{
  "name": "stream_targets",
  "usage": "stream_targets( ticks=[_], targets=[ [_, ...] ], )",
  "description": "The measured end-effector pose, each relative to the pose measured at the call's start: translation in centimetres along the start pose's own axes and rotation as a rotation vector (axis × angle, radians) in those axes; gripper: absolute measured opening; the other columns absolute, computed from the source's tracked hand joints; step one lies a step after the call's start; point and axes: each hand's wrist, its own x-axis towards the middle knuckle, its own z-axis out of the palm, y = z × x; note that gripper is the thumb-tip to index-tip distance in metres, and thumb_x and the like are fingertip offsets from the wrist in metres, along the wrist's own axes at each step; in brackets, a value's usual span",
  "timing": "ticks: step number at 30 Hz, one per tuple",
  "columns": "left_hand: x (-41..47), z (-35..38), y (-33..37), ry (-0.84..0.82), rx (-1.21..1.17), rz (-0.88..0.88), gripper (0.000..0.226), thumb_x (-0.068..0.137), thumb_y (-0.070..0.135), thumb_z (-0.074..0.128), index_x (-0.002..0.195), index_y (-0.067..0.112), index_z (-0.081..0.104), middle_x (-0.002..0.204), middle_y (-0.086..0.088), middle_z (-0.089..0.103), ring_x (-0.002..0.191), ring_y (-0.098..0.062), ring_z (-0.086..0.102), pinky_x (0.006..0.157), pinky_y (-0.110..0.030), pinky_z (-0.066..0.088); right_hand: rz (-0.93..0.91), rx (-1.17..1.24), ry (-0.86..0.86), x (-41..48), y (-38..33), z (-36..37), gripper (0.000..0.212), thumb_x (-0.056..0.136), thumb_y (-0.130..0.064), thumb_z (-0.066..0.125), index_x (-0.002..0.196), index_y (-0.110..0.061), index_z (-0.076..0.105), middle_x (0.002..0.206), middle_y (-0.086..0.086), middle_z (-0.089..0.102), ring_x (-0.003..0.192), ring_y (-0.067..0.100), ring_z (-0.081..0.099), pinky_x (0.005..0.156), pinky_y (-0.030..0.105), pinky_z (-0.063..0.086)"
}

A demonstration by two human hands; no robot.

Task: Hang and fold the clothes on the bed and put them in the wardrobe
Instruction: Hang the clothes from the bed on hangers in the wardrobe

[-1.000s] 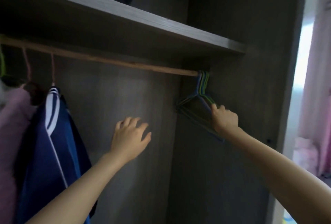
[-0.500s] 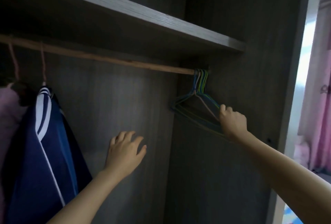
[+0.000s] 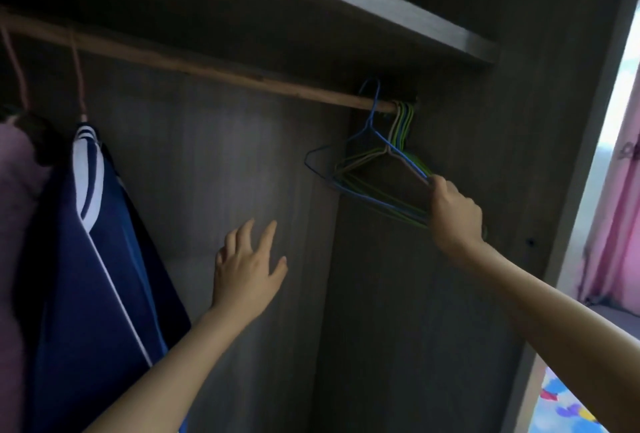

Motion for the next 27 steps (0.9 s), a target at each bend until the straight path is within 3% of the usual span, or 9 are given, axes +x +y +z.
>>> stream_targets(
  ticks=[6,12,14,16,20,23,27],
  targets=[
    [-1.5,1.5,-0.4,-0.030,-0.058,-0.048,0.069,0.094,0.043,0.044,0.150,0.023,0.009,0.154,-0.012,0.010,0.137,-0.027,0.013,0.107,-0.043,0.022,0.009,0.187,0.131,1.5,-2.4,-0.8,0.031,0.089,0.000,0.041,0.120,-0.003,0.046,0.116,0.025,0.055,0.095,0.049,0.055,0.071,0.044,0.038],
    [-2.1,1.7,-1.0,0.013,-0.130,-0.037,0.069,0.090,0.035,0.055,0.148,0.017,0.022,0.152,-0.018,0.019,0.135,-0.033,0.019,0.103,-0.050,0.027,-0.083,0.263,0.203,-0.7,-1.5,1.3,0.033,0.090,-0.001,0.043,0.122,-0.001,0.050,0.114,0.027,0.058,0.088,0.053,0.058,0.071,0.049,0.043],
    [-2.2,1.6,-1.3,0.054,-0.155,-0.046,0.070,0.088,0.031,0.059,0.147,0.015,0.025,0.150,-0.020,0.022,0.134,-0.037,0.022,0.101,-0.052,0.028,-0.213,0.305,0.292,-2.6,-0.4,1.9,0.031,0.088,-0.002,0.044,0.115,0.006,0.056,0.102,0.029,0.064,0.075,0.050,0.062,0.062,0.050,0.050],
    [-2.3,1.8,-1.5,0.085,-0.176,-0.052,0.072,0.087,0.028,0.062,0.147,0.014,0.026,0.150,-0.023,0.023,0.133,-0.040,0.023,0.100,-0.054,0.029,-0.327,0.331,0.352,-5.0,1.1,2.3,0.029,0.089,-0.011,0.042,0.110,0.002,0.057,0.090,0.025,0.067,0.060,0.044,0.064,0.049,0.046,0.052],
    [-2.8,3.1,-1.2,0.033,-0.205,-0.070,0.078,0.087,0.028,0.062,0.149,0.017,0.016,0.153,-0.022,0.015,0.136,-0.038,0.017,0.103,-0.052,0.026,-0.394,0.291,0.279,-10.1,3.8,2.5,0.022,0.093,-0.022,0.035,0.111,-0.014,0.045,0.079,0.017,0.066,0.051,0.037,0.062,0.042,0.037,0.047],
    [-4.2,4.8,-0.3,-0.024,-0.221,-0.049,0.079,0.086,0.026,0.063,0.149,0.018,0.016,0.153,-0.022,0.015,0.137,-0.039,0.016,0.104,-0.053,0.026,-0.448,0.260,0.235,-13.5,5.3,2.2,0.028,0.102,-0.031,0.025,0.110,-0.012,0.045,0.070,0.015,0.061,0.046,0.035,0.058,0.037,0.035,0.045],
    [-6.2,6.5,1.3,-0.078,-0.214,-0.025,0.079,0.082,0.023,0.066,0.148,0.017,0.022,0.151,-0.023,0.021,0.136,-0.041,0.021,0.103,-0.056,0.027,-0.464,0.249,0.233,-16.9,7.4,1.5,0.028,0.102,-0.027,0.024,0.106,-0.009,0.046,0.063,0.016,0.059,0.042,0.033,0.055,0.032,0.033,0.042]
  ],
)
